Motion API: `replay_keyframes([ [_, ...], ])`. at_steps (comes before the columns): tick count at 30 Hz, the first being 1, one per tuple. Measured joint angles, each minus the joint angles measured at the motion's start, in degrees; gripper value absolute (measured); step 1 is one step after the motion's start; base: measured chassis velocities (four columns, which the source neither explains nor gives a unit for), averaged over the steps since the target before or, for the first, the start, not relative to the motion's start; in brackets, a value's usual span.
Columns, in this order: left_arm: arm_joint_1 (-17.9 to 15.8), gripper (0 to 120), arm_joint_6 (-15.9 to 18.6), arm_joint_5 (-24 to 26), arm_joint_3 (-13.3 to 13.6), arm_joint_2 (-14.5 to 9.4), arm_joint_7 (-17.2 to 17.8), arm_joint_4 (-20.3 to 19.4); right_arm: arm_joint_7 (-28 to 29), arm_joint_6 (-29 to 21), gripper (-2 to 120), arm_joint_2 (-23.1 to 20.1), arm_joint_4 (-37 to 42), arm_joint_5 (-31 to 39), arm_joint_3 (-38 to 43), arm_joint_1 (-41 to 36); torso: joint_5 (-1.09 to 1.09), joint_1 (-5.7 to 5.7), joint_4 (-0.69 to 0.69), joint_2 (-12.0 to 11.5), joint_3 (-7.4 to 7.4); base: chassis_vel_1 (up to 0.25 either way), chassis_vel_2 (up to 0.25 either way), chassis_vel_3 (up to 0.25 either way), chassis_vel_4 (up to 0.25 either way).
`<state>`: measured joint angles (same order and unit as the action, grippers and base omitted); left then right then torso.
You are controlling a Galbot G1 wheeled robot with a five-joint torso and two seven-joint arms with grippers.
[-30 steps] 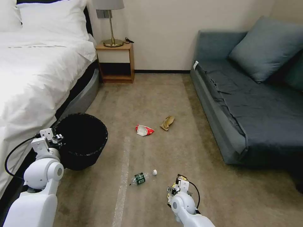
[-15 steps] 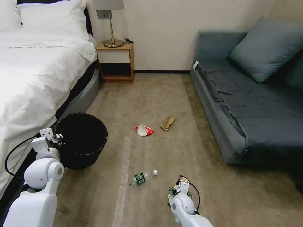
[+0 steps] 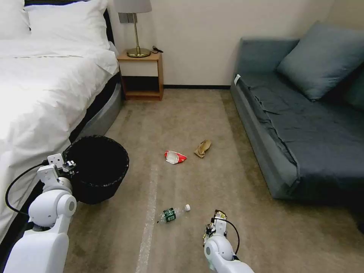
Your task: Pick up the trash bin, then pick up the garbage on the floor and place it into the trash bin.
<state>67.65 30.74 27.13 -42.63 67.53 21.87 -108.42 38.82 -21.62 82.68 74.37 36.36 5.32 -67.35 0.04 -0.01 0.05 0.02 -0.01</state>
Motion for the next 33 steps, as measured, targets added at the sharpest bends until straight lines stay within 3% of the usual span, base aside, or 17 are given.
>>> replay_keyframes([
  [7,-0.30,5,0.05,-0.01,0.23,-0.03,0.02,-0.02,0.17,0.00,36,-0.83,1.69,-0.26,0.39,-1.13,-0.05,0.01,-0.09,-0.03,0.02,0.000,0.000,0.000,0.000],
  [10,-0.45,5,0.21,-0.01,0.35,-0.09,0.05,-0.06,0.54,-0.27,22,-1.55,3.05,-0.20,0.52,-2.00,-0.08,0.01,-0.13,-0.04,0.02,0.000,0.000,0.000,0.000],
  [17,-0.47,5,0.30,0.03,0.46,-0.11,0.02,-0.24,0.61,0.16,0,-2.27,4.62,-0.37,0.55,-3.25,-0.06,0.01,-0.08,-0.04,0.03,0.000,0.000,0.000,0.000],
  [24,-0.11,5,0.32,0.15,0.44,-0.14,0.03,-0.83,-0.21,1.31,0,-3.40,8.12,-0.66,0.41,-4.51,-0.04,0.01,-0.07,-0.04,0.03,0.000,0.000,0.000,0.000],
  [29,0.68,5,0.95,1.48,0.51,-0.38,0.25,-2.45,-2.35,4.05,0,-5.07,15.74,-0.27,0.16,-5.28,-0.04,0.01,-0.06,-0.04,0.02,0.000,0.000,0.000,0.000],
  [32,1.28,5,2.02,3.35,1.98,-0.36,0.65,-3.93,-4.52,7.29,0,-6.83,26.58,3.80,-2.61,-2.23,-0.04,0.01,-0.07,-0.03,0.02,0.000,0.000,0.000,0.000],
  [33,1.28,5,2.02,3.35,1.98,-0.36,0.65,-3.93,-4.52,7.29,0,-6.83,26.58,3.80,-2.61,-2.23,-0.04,0.01,-0.07,-0.03,0.02,0.000,0.000,0.000,0.000],
])
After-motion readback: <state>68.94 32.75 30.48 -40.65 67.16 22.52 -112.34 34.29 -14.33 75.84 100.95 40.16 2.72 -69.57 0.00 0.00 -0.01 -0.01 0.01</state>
